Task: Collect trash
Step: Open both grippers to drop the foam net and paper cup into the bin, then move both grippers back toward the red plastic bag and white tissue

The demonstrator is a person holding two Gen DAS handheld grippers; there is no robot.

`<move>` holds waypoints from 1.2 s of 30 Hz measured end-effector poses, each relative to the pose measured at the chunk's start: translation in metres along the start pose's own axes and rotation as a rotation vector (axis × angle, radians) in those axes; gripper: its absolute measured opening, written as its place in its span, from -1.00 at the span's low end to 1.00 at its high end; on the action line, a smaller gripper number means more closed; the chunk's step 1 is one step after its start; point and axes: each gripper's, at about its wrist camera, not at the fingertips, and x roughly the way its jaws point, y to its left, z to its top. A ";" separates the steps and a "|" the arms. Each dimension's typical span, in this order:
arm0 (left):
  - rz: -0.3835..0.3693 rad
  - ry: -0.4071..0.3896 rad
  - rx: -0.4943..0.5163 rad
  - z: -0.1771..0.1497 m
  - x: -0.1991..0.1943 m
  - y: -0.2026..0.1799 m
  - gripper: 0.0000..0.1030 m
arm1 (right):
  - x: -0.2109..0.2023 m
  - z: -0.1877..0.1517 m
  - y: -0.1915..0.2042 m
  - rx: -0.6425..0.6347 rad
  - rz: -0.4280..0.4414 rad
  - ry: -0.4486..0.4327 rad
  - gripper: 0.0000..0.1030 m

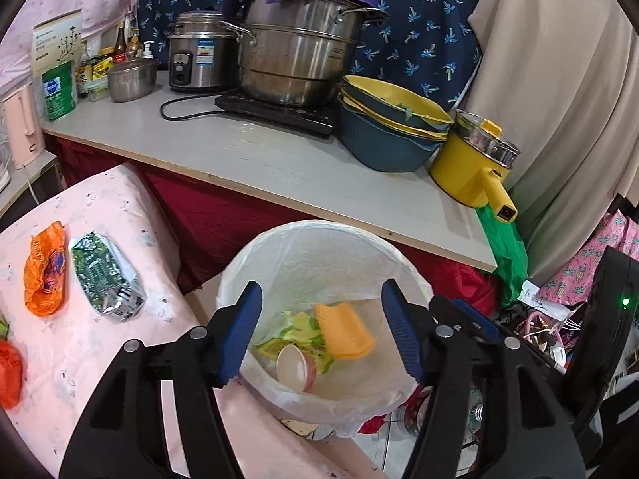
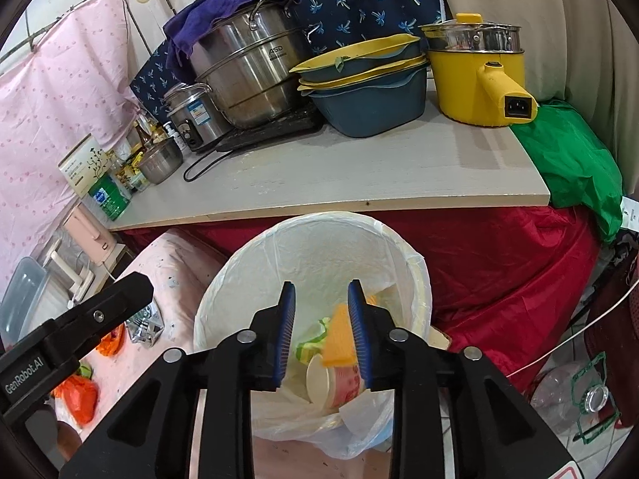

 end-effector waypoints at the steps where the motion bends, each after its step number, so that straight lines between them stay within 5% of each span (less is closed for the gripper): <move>1: 0.006 0.001 -0.006 0.001 -0.001 0.003 0.15 | -0.001 0.000 0.001 0.002 0.005 -0.002 -0.40; 17: 0.216 -0.080 -0.086 -0.022 -0.075 0.079 0.15 | -0.027 -0.011 0.087 -0.109 0.126 -0.007 -0.16; 36: 0.472 -0.097 -0.348 -0.096 -0.183 0.233 0.22 | -0.032 -0.077 0.237 -0.346 0.316 0.115 -0.16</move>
